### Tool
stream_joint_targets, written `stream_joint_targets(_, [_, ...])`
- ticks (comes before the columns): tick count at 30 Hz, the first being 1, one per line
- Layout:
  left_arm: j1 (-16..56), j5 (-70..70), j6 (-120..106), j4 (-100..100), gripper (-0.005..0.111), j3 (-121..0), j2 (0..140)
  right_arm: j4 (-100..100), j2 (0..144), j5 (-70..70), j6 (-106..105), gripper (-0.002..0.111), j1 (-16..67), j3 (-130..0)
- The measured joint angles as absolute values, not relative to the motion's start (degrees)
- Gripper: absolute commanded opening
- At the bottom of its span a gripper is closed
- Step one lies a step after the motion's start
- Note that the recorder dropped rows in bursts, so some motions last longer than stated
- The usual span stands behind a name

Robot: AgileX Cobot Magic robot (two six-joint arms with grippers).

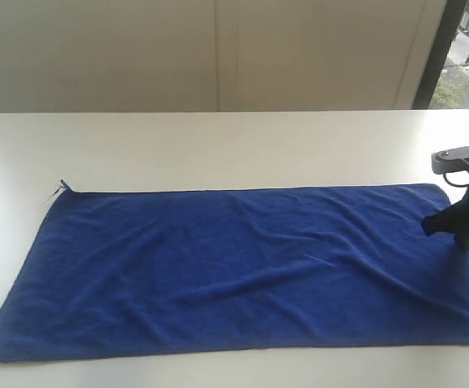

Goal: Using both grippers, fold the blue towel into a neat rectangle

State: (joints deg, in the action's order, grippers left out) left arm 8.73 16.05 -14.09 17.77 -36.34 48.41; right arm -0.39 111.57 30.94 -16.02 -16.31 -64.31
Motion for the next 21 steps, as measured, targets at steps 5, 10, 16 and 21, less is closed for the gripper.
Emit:
stream_joint_targets(5, [8.73, 16.05, -14.09, 17.77, 0.0, -36.34, 48.41, -2.22, 112.03, 30.69, -15.42, 0.0, -16.34, -64.31])
stream_joint_targets(10, [8.73, 16.05, -14.09, 17.77, 0.0, -36.34, 48.41, -5.59, 112.78, 30.41, -12.25, 0.0, -16.34, -64.9])
stream_joint_targets(16, [8.73, 16.05, -14.19, 17.77, 0.0, -36.34, 48.41, -15.35, 113.36, 29.23, -5.01, 0.0, -16.34, -65.01])
stream_joint_targets(21, [8.73, 16.05, -14.19, 17.77, 0.0, -36.34, 48.41, -19.18, 113.46, 29.24, -3.14, 0.0, -16.34, -65.01])
